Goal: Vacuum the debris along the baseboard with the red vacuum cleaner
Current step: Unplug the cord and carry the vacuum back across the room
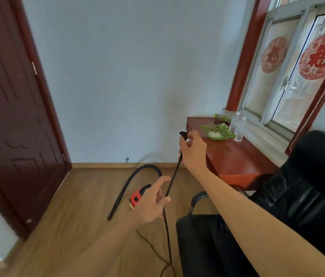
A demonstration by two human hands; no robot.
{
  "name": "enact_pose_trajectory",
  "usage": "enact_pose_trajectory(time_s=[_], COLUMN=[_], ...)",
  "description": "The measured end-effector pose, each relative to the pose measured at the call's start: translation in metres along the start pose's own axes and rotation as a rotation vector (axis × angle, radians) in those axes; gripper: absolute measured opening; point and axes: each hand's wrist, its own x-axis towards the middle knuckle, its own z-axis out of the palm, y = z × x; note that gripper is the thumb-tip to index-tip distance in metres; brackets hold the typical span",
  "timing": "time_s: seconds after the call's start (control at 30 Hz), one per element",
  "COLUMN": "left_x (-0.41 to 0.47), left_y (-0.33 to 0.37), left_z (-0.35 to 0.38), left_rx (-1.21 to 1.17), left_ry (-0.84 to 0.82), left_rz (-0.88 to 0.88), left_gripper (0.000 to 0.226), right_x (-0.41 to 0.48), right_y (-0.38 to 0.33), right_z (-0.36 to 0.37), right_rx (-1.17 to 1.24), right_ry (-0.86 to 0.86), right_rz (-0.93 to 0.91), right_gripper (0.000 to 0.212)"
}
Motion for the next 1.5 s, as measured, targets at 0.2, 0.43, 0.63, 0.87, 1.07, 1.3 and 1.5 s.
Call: enact_pose_trajectory(time_s=[0.2, 0.43, 0.63, 0.87, 1.07, 1.3, 1.5], left_x=[0.017, 0.061, 0.101, 0.145, 0.191, 0.273, 0.361], left_y=[-0.031, -0.075, -0.118, -0.159, -0.190, -0.232, -0.253], left_z=[-0.060, -0.148, -0.220, -0.277, -0.297, -0.312, -0.327], left_rx=[-0.018, -0.006, 0.008, -0.008, 0.048, 0.030, 0.051], left_ry=[0.069, 0.117, 0.106, 0.065, 0.103, 0.090, 0.052], left_rz=[-0.012, 0.014, 0.060, 0.107, 0.122, 0.085, 0.020], left_gripper=[0.053, 0.052, 0.052, 0.051, 0.052, 0.050, 0.050], right_x=[0.026, 0.074, 0.110, 0.149, 0.188, 0.262, 0.338], right_y=[-0.024, -0.058, -0.075, -0.079, -0.061, -0.013, 0.036], right_z=[0.070, 0.161, 0.235, 0.297, 0.338, 0.401, 0.444], right_rx=[0.086, 0.166, 0.170, 0.154, 0.149, 0.172, 0.158], right_ry=[-0.059, -0.055, -0.029, 0.016, 0.015, 0.001, 0.007], right_rz=[0.017, 0.006, 0.022, 0.009, 0.021, 0.047, 0.111], right_gripper=[0.011, 0.014, 0.014, 0.012, 0.012, 0.012, 0.012])
